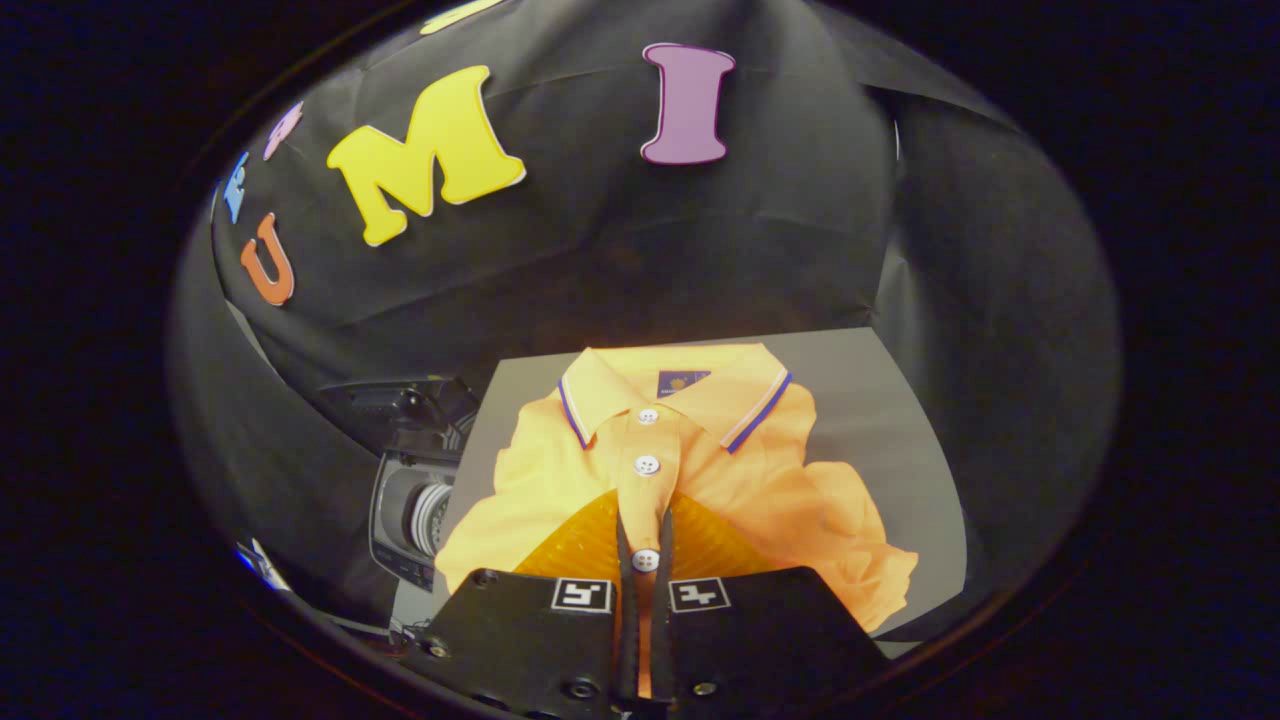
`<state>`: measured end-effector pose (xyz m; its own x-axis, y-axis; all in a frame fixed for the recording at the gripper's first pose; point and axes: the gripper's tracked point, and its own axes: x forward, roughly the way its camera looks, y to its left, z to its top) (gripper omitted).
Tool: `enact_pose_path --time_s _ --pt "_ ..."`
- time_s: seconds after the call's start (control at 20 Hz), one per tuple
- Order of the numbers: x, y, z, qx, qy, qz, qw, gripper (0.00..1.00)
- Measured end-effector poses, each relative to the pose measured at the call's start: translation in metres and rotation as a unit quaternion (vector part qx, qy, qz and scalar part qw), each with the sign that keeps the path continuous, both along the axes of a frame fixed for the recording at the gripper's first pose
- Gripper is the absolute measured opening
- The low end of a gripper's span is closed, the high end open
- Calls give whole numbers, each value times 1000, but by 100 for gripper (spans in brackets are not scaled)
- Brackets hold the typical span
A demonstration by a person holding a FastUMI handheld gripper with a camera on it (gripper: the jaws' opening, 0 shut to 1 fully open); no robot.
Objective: Put the clothes into the washing machine and then close the washing machine lid.
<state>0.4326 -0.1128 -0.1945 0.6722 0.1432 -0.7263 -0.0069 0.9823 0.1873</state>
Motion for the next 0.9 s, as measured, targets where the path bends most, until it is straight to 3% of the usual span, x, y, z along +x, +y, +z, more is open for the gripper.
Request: enact_pose_path --time_s 0.3,0.9 --pt "-10 34 45 4 -37 15 999 8" --pt "-33 150 116 27 -97 64 993 8"
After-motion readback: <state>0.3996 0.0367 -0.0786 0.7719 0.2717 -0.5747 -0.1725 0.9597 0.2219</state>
